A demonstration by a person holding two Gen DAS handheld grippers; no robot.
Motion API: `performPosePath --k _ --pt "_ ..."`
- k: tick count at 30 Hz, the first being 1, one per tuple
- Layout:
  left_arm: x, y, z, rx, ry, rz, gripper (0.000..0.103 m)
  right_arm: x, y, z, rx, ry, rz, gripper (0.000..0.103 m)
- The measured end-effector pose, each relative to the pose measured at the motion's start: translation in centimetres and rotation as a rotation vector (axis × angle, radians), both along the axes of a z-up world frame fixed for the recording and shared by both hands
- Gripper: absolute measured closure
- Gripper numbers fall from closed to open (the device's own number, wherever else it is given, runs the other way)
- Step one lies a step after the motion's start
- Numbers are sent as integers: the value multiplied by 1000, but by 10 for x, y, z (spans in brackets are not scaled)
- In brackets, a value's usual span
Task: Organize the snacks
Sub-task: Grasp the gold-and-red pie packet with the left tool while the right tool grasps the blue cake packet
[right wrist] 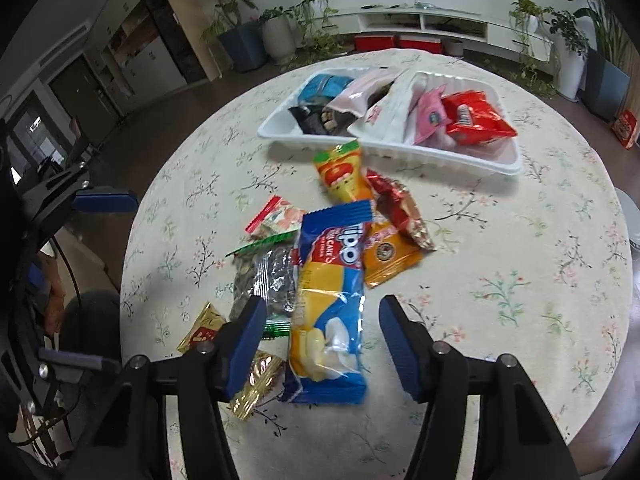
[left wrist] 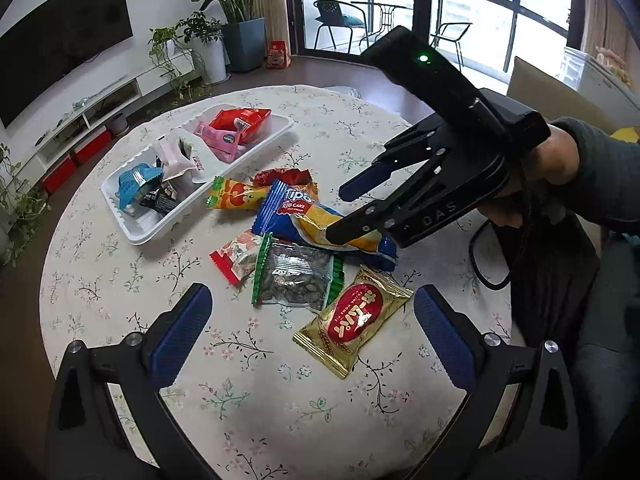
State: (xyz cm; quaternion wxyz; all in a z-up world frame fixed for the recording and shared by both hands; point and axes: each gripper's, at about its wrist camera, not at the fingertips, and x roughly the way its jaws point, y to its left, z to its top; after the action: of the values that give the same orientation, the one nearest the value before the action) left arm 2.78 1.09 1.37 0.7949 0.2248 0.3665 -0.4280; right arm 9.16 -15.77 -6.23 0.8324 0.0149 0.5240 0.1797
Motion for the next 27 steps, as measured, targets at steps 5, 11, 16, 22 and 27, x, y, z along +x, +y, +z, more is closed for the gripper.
performPosePath --k 5,11,16,22,27 --pt "8 -5 -8 1 26 -37 1 10 5 -20 -29 67 -11 52" --pt "9 -23 -19 33 35 -118 1 13 1 -25 -11 57 -24 63" --pt "2 -45 -34 89 31 -219 13 1 -8 -19 -8 44 -33 73" --pt "2 -68 -59 200 44 -312 23 -22 -27 -4 91 15 -53 73" --pt "20 -71 -72 204 153 -329 40 -32 -37 5 140 0 -53 73"
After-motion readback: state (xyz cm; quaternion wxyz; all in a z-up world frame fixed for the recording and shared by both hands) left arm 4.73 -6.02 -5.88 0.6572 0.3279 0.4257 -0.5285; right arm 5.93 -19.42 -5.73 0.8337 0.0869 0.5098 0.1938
